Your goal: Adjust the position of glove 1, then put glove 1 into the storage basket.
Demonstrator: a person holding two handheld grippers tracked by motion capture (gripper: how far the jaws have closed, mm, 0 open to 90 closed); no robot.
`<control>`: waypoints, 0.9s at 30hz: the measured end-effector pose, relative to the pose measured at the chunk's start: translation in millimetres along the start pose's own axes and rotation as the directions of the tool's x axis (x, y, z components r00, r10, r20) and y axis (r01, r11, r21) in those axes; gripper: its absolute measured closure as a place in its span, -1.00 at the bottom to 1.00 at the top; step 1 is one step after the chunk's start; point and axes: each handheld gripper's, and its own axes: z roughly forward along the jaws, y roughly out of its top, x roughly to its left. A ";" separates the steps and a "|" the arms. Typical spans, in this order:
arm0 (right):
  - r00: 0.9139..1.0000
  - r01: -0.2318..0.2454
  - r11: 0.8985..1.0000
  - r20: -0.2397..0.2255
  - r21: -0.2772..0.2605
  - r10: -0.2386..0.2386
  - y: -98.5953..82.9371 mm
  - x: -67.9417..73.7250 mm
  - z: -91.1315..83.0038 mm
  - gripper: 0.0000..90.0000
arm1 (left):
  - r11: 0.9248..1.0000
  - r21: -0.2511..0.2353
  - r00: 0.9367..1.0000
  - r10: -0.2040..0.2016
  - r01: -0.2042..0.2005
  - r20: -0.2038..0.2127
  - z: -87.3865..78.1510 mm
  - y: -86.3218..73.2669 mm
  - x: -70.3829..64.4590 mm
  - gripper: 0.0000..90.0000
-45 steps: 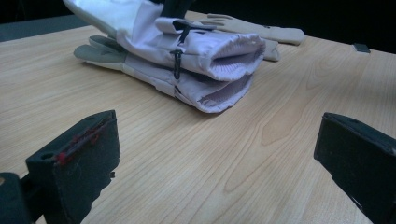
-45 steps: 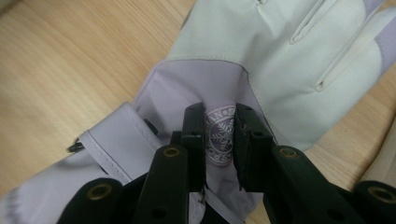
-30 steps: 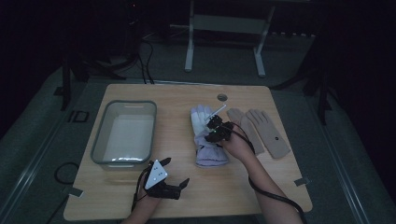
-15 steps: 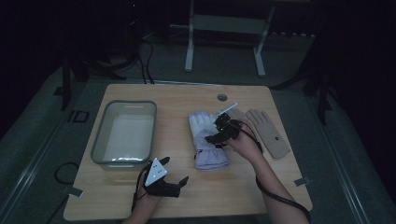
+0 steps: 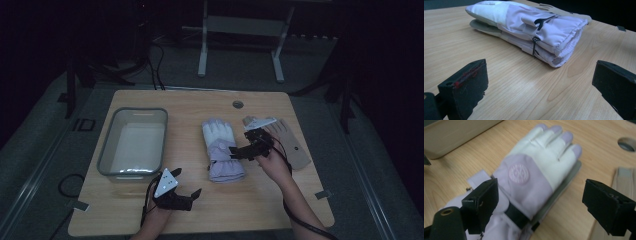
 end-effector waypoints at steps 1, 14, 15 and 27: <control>1.000 -0.008 1.000 -0.003 -0.012 0.008 -5.0 -0.3 -1.3 -0.70 | 1.000 0.000 1.000 0.000 0.000 0.000 0.0 0.0 0.0 -0.99; 0.997 -0.072 0.990 0.016 -0.118 0.074 -52.0 -14.6 -11.8 -0.69 | 1.000 0.004 0.999 0.024 -0.024 0.034 1.4 0.5 -1.6 -0.99; 0.996 -0.085 0.991 0.006 -0.107 0.086 -54.0 -16.6 -12.5 -0.69 | 1.000 0.000 0.998 0.026 -0.026 0.049 1.8 0.7 -1.2 -0.99; 0.993 -0.114 0.986 -0.011 -0.122 0.114 -69.2 -23.3 -25.3 -0.70 | 0.989 0.124 0.989 -0.100 0.086 0.109 15.1 19.1 3.2 -0.99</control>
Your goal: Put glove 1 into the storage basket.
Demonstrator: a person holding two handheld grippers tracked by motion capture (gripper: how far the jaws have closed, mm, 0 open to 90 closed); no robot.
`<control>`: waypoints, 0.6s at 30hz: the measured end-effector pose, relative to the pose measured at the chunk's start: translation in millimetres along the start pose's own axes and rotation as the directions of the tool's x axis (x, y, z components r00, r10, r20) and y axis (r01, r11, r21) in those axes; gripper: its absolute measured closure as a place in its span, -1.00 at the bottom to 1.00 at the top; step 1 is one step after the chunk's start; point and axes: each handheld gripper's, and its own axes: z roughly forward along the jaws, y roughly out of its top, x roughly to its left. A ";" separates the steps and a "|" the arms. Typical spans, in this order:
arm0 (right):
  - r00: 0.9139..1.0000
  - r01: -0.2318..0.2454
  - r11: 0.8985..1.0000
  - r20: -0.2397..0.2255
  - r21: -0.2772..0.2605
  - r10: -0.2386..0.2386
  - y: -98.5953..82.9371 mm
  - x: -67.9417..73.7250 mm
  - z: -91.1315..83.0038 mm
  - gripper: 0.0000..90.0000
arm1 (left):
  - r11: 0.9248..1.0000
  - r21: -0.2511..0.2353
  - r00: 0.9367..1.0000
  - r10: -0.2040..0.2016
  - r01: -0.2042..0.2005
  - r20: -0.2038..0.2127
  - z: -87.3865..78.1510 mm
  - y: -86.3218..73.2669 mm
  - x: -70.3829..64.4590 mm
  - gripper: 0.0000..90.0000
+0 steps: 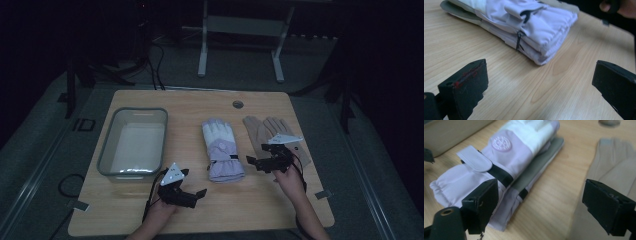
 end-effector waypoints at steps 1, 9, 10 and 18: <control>1.000 0.000 1.000 0.000 0.000 0.000 0.0 0.0 0.0 -0.70 | 1.000 0.000 1.000 0.000 0.000 0.000 0.0 0.0 0.0 -0.99; 0.999 -0.034 0.999 0.039 0.012 0.034 20.6 -2.7 -2.3 -0.74 | 0.995 0.096 0.999 -0.023 0.027 -0.044 12.5 29.6 4.0 -0.99; 0.998 -0.045 0.999 0.039 0.008 0.044 23.7 -2.3 -1.2 -0.77 | 0.993 0.112 0.998 -0.022 0.028 -0.056 14.3 33.3 4.3 -0.99; 0.992 -0.120 0.992 -0.043 0.051 0.122 38.4 2.0 21.9 -0.42 | 0.982 0.167 0.993 -0.071 0.086 -0.097 30.7 60.9 7.5 -0.99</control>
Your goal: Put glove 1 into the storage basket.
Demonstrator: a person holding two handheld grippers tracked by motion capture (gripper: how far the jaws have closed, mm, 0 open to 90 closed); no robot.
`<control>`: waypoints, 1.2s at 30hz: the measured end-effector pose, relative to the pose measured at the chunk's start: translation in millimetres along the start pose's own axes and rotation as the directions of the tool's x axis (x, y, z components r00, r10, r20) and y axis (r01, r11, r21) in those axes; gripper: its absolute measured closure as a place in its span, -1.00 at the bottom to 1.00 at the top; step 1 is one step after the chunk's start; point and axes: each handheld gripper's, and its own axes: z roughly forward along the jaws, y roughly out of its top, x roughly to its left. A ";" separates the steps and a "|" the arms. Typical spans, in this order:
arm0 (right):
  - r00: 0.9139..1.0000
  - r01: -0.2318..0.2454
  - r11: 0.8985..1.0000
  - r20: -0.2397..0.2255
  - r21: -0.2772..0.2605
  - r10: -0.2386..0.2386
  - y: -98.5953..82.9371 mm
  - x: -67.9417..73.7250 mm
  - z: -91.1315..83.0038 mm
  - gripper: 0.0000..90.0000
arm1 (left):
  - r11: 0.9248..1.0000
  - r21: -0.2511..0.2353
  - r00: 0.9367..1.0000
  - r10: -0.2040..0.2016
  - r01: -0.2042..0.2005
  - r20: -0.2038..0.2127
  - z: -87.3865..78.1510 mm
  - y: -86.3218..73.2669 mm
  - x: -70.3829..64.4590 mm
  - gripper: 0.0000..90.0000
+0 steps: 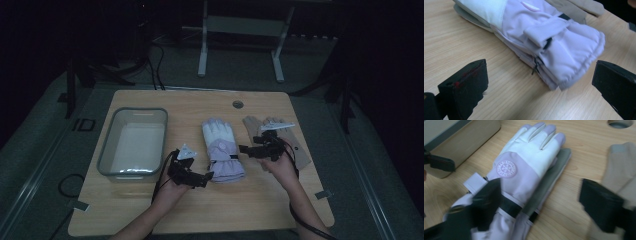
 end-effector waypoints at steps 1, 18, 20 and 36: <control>1.000 -0.012 1.000 -0.009 0.016 0.013 1.3 -0.1 4.8 -0.29 | 1.000 0.002 1.000 -0.003 0.003 -0.009 1.0 2.3 -0.2 -0.92; 0.991 -0.131 0.971 -0.012 0.199 0.136 -14.5 -5.3 57.6 -0.04 | 0.971 0.173 0.986 -0.165 0.164 -0.011 48.0 -5.4 1.8 -0.67; 0.990 -0.140 0.965 -0.003 0.220 0.144 -16.8 -5.6 62.0 -0.04 | 0.969 0.176 0.985 -0.174 0.171 -0.001 50.4 -7.4 1.7 -0.64; 0.978 -0.172 0.963 -0.081 0.209 0.192 -21.8 -6.1 62.1 0.59 | 0.976 0.154 0.982 -0.168 0.154 0.084 47.3 -9.2 -7.2 0.53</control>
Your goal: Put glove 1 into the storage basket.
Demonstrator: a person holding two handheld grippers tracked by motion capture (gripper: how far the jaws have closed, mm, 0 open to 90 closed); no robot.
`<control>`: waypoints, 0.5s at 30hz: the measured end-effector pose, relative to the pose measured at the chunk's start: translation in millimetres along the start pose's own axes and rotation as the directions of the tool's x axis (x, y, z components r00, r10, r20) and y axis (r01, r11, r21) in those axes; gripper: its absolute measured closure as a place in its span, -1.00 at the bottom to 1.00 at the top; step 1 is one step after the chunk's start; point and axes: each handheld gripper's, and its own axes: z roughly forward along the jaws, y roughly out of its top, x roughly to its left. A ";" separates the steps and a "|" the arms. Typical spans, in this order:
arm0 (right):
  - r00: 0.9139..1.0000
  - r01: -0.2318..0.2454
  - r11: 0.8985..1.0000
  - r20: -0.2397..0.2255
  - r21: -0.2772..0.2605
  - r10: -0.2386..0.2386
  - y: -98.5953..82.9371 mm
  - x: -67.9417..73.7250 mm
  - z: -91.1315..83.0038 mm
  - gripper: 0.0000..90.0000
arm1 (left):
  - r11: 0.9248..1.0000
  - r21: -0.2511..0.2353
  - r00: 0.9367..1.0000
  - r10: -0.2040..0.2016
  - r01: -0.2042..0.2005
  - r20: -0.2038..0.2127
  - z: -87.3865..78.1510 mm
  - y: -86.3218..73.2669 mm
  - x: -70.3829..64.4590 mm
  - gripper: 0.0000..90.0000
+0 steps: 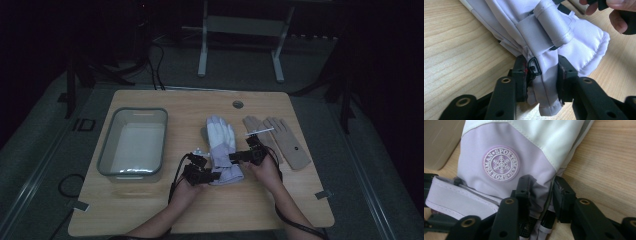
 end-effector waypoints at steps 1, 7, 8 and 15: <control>1.000 -0.001 1.000 -0.004 -0.003 0.001 0.3 -0.3 -1.9 0.62 | 1.000 0.001 1.000 0.000 0.000 0.003 -0.4 0.5 0.2 0.54; 1.000 0.024 0.999 0.016 -0.022 -0.024 0.6 8.0 -14.5 0.70 | 1.000 0.018 1.000 0.009 -0.009 0.022 -5.4 6.7 0.1 0.61; 1.000 0.025 0.999 0.017 -0.028 -0.024 0.6 9.1 -16.0 0.70 | 1.000 0.018 1.000 0.011 -0.011 0.022 -7.3 8.3 0.0 0.61; 0.999 0.040 0.995 0.013 -0.092 -0.039 5.5 20.1 -31.2 0.71 | 0.999 0.016 0.998 0.045 -0.045 0.036 -25.8 23.0 -0.4 0.61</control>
